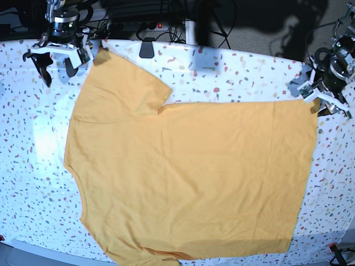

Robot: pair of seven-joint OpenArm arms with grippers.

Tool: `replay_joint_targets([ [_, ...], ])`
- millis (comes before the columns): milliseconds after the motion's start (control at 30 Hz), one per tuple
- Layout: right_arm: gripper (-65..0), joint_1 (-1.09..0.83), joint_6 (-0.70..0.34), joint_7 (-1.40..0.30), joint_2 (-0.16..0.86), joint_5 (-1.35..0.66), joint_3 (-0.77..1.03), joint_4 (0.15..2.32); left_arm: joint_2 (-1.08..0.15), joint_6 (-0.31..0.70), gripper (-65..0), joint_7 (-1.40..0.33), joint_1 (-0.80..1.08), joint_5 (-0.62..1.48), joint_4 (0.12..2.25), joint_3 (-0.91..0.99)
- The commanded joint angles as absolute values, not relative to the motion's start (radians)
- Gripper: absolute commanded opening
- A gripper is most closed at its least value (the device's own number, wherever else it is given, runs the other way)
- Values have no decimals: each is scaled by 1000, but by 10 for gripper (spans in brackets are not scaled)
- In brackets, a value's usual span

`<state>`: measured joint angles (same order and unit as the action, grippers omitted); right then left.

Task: Fold the T-shirt properly
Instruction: 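Move both grippers toward the two shoulder corners of the yellow T-shirt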

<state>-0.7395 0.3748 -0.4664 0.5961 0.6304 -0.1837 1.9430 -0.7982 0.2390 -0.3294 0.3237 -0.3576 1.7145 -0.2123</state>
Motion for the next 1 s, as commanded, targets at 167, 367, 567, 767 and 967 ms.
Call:
replay_joint_targets([
  [167, -235, -743, 273, -458, 609, 590, -178, 2049, -818, 212, -330, -330, 310, -440, 1726, -311],
  [367, -235, -753, 56, -525, 636, 536, -177, 2281, -828, 155, -330, -407, 305, -445, 1726, -328],
  [567, -235, -797, -466, -615, 754, 381, -177, 2356, -883, 157, -330, -386, 296, -445, 1726, -328],
  [767, -235, -812, -455, -688, 801, 393, -176, 2356, -887, 157, -330, -369, 296, -445, 1726, -328],
  [967, -235, -812, -260, -697, 800, 442, -176, 2356, -887, 157, -330, -369, 296, -444, 1726, -329],
])
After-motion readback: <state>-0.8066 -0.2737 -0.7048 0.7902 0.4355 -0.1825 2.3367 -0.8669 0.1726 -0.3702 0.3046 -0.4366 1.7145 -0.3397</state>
